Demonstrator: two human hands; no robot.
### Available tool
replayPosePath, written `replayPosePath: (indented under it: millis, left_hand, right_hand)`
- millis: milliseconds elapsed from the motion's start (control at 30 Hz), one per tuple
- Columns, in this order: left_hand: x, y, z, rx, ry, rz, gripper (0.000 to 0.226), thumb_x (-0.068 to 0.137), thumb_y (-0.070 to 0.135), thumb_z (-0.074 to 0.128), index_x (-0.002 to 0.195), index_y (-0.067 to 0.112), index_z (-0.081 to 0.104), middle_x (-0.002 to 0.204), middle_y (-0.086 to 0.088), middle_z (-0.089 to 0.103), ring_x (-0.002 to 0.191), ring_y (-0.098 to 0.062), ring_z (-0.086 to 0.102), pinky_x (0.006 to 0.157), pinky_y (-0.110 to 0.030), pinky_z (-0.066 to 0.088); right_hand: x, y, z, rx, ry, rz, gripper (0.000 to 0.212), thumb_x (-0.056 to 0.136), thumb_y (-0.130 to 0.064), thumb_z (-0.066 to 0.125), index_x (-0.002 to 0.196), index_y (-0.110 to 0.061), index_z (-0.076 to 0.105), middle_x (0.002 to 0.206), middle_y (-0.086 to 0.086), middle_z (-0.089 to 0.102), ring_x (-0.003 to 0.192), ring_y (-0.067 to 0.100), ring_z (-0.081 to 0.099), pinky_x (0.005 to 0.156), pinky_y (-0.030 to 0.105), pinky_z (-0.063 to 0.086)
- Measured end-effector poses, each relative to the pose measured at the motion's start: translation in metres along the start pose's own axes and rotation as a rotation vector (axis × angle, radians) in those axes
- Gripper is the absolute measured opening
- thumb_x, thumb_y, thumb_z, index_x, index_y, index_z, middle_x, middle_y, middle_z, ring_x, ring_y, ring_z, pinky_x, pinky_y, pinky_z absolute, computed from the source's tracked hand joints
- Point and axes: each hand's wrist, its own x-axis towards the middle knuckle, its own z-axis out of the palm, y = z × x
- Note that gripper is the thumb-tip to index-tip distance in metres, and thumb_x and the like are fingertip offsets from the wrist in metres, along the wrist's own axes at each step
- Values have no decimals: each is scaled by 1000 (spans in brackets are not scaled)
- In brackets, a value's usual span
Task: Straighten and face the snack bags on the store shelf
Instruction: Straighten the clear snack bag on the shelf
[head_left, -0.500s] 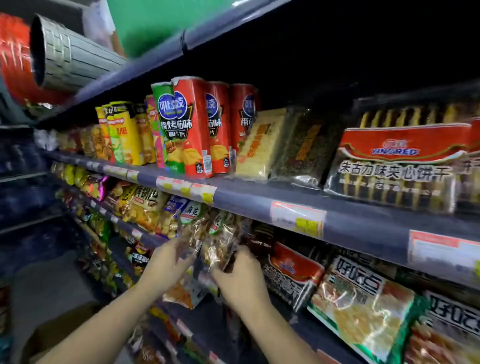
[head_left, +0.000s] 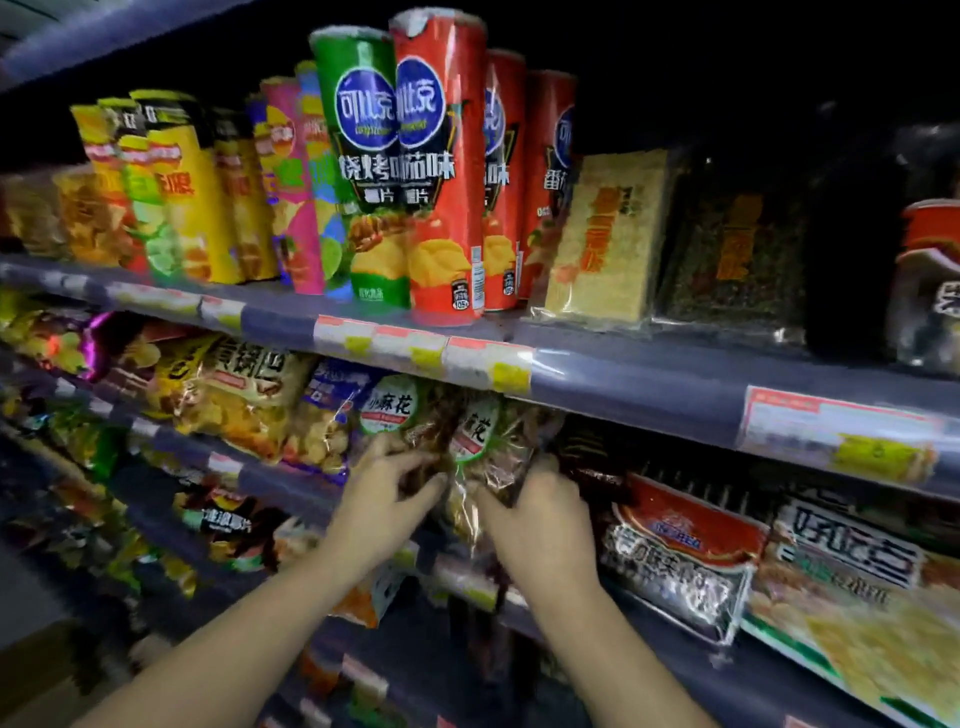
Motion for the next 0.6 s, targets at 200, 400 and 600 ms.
replayPosePath:
  millis: [200, 400, 600]
  left_hand:
    - [17, -13, -16, -283, -56, 73, 19, 86, 42, 70, 101, 31, 73, 87, 3, 54, 78, -14, 57, 67, -27, 42]
    - [16, -14, -29, -635, -272, 52, 31, 87, 39, 72, 111, 20, 68, 94, 0, 68, 81, -9, 63, 73, -26, 52]
    - [-11, 13, -37, -842, -586, -47, 30, 79, 51, 74, 102, 31, 69, 104, 14, 76, 107, -9, 69, 87, -21, 51]
  right_hand:
    - [-4, -6, -2, 112, 38, 161, 36, 79, -43, 78, 101, -16, 69, 89, 2, 80, 86, 25, 75, 74, 36, 59]
    - [-31, -8, -31, 458, 52, 296, 26, 86, -16, 81, 108, -6, 70, 80, 6, 80, 70, 18, 76, 68, 37, 59]
    - [-68, -5, -48, 716, -82, 295, 3, 95, -9, 69, 97, -9, 69, 65, -6, 72, 54, 3, 63, 50, 15, 48]
